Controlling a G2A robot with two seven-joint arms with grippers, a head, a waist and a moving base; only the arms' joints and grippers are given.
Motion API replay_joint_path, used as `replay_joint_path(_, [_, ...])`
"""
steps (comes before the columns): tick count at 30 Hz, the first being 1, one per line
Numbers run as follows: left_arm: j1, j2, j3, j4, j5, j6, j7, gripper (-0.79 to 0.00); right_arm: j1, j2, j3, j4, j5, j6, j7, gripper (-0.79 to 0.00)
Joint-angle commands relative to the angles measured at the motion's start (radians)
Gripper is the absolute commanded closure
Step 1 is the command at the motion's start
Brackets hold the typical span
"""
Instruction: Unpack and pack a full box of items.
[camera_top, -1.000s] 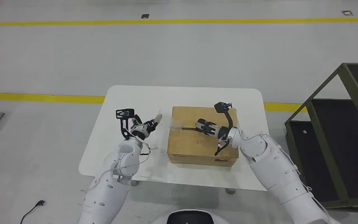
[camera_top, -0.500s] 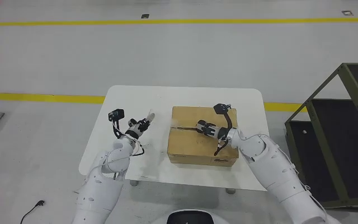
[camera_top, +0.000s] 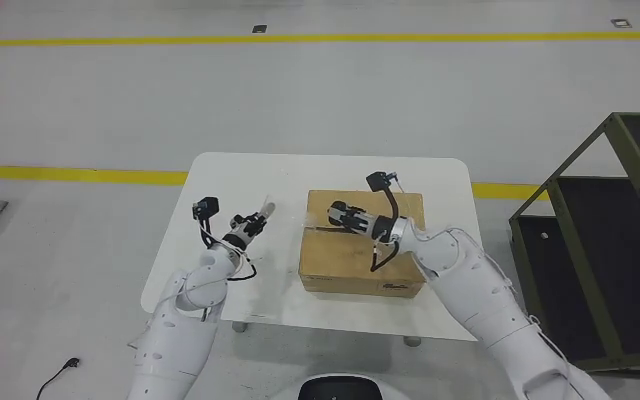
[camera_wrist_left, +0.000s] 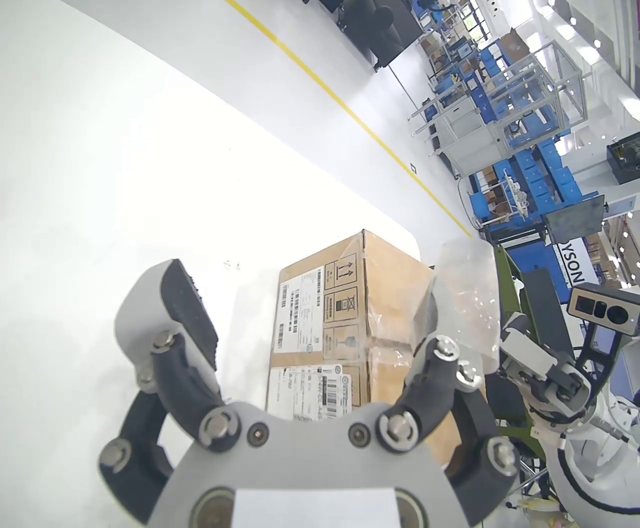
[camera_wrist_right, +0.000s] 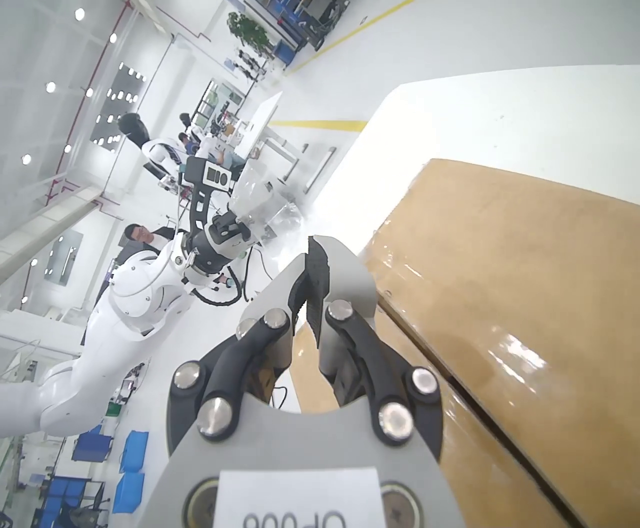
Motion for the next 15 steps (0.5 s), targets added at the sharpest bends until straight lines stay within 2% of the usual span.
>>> replay_joint_path(1, [0.003,0.001,-0.001,-0.003,0.002,0.000,-0.001,-0.785,0.023,-0.015,-0.030,0.034,0.011,-0.004,0.004,0.000])
replay_joint_path(15, [0.026,0.010,-0.021,-0.032,-0.016,-0.015,-0.031,-0.785,0.111,-0.108,-0.160,0.260,0.077,0.008,-0.015,0.000])
